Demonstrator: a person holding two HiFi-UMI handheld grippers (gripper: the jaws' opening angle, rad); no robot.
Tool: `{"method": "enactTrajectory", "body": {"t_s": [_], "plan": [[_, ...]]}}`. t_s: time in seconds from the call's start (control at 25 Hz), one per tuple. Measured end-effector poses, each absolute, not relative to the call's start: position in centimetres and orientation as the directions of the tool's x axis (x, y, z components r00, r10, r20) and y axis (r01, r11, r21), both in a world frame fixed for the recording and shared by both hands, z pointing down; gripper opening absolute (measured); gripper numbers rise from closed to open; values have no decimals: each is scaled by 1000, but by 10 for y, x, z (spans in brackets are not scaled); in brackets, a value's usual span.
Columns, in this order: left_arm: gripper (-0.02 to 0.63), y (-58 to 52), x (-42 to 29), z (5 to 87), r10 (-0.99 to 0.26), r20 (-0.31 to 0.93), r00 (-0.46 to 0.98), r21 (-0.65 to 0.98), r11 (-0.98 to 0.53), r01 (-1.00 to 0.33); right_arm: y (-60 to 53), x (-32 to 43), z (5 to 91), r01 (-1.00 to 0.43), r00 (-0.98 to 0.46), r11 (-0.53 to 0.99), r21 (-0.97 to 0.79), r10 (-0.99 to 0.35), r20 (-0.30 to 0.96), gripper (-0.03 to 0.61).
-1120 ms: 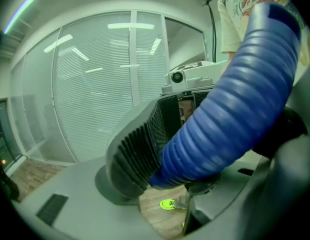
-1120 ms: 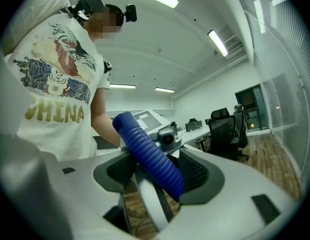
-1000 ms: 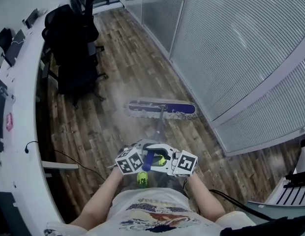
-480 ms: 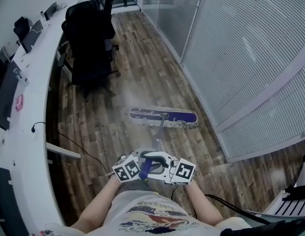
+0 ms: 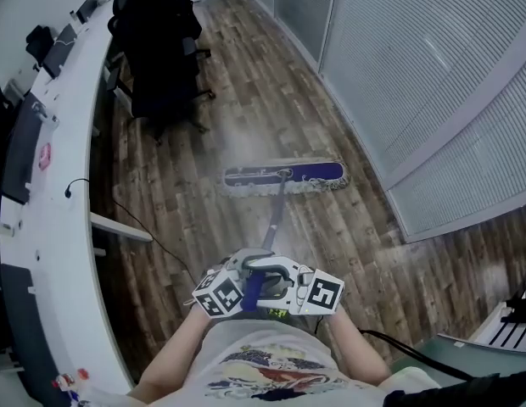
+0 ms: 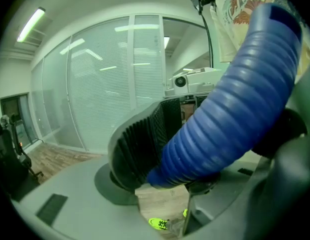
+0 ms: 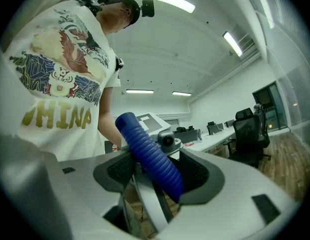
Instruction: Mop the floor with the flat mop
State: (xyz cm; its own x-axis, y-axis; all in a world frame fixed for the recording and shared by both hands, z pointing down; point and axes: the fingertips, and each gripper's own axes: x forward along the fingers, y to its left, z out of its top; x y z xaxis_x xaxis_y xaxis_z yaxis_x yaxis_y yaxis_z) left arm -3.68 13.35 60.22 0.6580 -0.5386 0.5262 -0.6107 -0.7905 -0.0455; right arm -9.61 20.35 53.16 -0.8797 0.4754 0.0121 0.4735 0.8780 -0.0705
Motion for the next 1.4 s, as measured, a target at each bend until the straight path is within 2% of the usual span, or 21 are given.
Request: {"method": "enactTrajectory", "body": {"t_s": [0.36,0.56,1.12,1.4], "plan": [[207,122,-37,605,-553,520,651,-44,-778,-627,192,-94,532,503,-863,861,-79,505,5,258],[207,87,-67,588,-585,482,652,-18,-751,-661,161,-124,522,520,-853,850,-80,522,2,256],[199,-48,-172,595,-592,481,647,-66,-760,-647,26,-233,523,516,-850,844,-145,525,32,258],[186,-90,-197,597,-604,472,643,-77,-754,-652,-16,-259,526,542,-831,827,-150,554,49,258]]}}
